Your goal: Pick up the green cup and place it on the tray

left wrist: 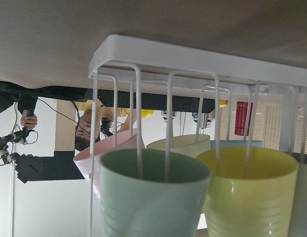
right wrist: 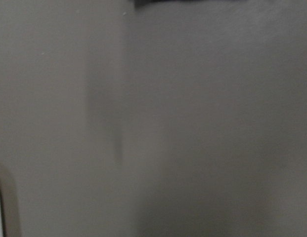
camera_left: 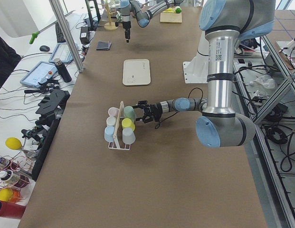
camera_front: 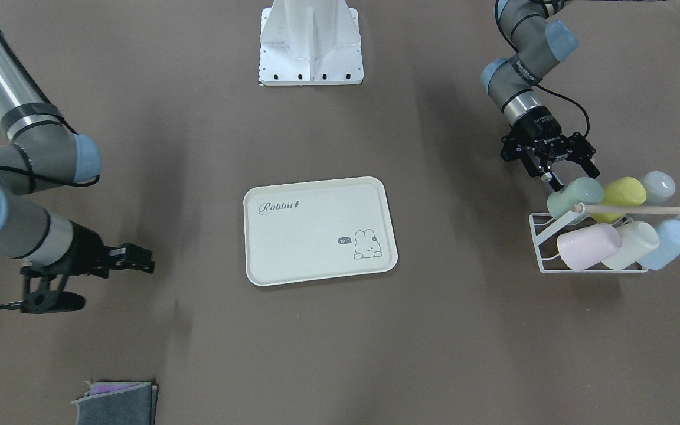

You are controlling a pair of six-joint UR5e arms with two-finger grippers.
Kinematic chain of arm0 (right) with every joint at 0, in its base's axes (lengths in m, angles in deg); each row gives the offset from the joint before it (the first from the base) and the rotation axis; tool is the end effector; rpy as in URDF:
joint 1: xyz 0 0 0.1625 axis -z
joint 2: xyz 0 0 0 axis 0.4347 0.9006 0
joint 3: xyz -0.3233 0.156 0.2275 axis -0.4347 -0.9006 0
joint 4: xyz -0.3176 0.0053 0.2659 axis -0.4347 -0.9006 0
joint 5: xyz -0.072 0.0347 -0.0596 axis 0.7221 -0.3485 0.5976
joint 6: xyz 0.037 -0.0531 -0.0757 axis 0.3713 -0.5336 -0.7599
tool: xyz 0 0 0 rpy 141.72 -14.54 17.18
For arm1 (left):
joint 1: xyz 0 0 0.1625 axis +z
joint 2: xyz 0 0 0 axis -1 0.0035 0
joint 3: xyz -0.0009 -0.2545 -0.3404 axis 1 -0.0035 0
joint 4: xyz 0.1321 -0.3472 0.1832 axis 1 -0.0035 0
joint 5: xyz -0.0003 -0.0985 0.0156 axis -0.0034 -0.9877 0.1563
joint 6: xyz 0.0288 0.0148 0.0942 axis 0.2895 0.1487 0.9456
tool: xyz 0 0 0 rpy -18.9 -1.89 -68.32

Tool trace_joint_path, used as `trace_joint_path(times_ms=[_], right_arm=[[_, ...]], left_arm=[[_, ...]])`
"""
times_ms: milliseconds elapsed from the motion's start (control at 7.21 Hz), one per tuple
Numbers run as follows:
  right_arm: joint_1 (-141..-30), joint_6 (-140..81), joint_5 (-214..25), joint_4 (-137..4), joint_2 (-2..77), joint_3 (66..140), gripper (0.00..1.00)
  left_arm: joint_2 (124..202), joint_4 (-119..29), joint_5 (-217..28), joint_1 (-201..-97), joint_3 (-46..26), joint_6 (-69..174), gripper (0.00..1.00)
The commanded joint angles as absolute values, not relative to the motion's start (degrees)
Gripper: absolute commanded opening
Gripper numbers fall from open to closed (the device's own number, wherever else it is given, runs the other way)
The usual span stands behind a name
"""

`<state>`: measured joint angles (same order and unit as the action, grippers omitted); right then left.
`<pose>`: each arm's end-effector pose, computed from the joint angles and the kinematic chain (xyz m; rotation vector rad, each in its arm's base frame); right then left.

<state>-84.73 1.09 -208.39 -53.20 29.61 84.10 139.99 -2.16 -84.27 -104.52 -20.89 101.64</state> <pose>-0.3111 -0.6345 0.4496 -0.0114 -1.0034 -0.0170 0.3860 -0.3404 0.5600 0.4298 -1.5462 1.6531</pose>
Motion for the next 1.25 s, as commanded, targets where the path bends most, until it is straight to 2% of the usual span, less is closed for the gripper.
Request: trace_joint_path(times_ms=[0,278,555,833,1110], right_arm=[[-94.0,-17.6,-209.6,-60.8,34.8,84.7,1.0],[-101.8,-36.8,-208.5,-73.8,37.9,87.9,1.0],[-109.5,-54.3,-204.6,-80.9,42.0,89.2,1.0],[-119.9,-55.0,-204.7,-84.1,48.4,91.5,1.0],[-121.8,-54.9,-203.6,-88.3,53.6,96.6,1.0]], left_arm=[[140.7,-2.2,-84.3,-104.6,-20.5,102.2,0.98],[140.8,-2.2,-84.4,-105.0,-20.1,102.3,0.98],[140.8,-2.3,-84.9,-106.0,-20.1,102.3,0.98],[141.4,-2.3,-85.1,-106.4,-19.1,102.3,0.98],[142.5,-2.3,-85.1,-106.8,-17.8,102.3,0.98]])
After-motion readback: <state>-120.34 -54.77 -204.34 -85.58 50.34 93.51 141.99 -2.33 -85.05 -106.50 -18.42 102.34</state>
